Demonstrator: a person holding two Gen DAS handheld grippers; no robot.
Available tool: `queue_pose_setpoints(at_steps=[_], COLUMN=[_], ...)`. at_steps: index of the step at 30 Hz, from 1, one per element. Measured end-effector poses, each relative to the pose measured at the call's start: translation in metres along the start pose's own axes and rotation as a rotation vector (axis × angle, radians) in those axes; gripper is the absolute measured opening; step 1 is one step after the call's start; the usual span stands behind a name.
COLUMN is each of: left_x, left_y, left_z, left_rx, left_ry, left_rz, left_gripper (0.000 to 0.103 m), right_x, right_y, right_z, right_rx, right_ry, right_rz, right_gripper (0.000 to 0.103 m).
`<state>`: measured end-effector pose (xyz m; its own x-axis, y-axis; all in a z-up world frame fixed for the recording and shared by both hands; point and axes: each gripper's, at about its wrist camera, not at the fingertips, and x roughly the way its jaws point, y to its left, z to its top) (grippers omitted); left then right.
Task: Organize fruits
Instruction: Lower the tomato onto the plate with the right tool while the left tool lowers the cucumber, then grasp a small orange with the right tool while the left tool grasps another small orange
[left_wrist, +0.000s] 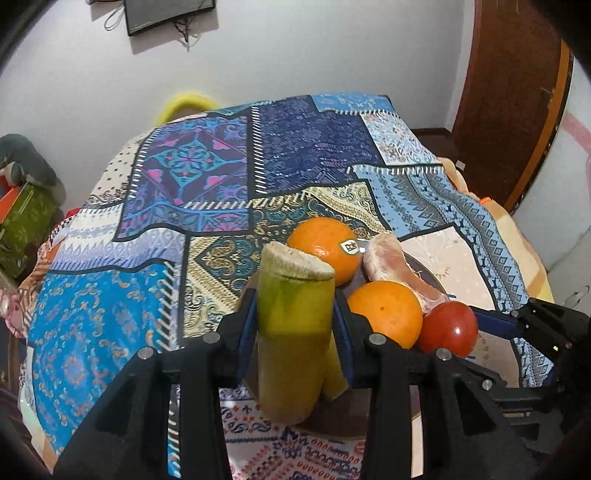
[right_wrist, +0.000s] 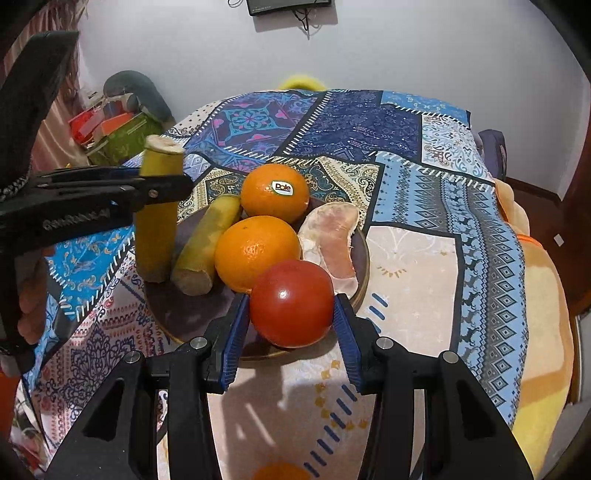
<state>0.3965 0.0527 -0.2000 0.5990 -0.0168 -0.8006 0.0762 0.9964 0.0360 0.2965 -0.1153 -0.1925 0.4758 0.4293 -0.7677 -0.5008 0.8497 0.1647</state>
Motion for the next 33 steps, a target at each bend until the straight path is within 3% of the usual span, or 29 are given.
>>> queue_pose_setpoints(at_steps=[4,8,12,19,29,33], left_x=[0.008,0.015,0.019,0.01,-0.05,-0.084], left_y=[0.002,0.007,0.009,0.016,0.012,0.006], left_z=[0.002,0.001,-0.004,-0.015,-0.027,-0.041], left_rx=[-0.028,-0.064,-0.065,-0.084,-0.056,-0.049], left_ry=[0.017,0.047,0.069,0.097,0.028,-0.019], left_rz=[-0.021,-0.045,-0.026,-0.04,-0.038,-0.034], left_gripper=[0.039,0.041,0.046,0.047,0.048,0.055], right_x=[0.0,-0.004,-0.01,-0.025,-0.063,-0.078], right_y=[-0.001,-0.003,-0.005,0.001,0.01,0.014], right_z=[0.0,0.0,0.0,-0.003,-0.012,-0.017], right_rx=[0.005,0.011,0.016,0.01,-0.005,-0.003], right_ry=[0.003,-0.013,-0.021,-0.032,-0.064,-0.073], right_rz=[0.006,-0.001,-0.004,-0.021,-0.056,-0.067], right_gripper=[0.046,0.063,0.063,0.063,0.063,0.063])
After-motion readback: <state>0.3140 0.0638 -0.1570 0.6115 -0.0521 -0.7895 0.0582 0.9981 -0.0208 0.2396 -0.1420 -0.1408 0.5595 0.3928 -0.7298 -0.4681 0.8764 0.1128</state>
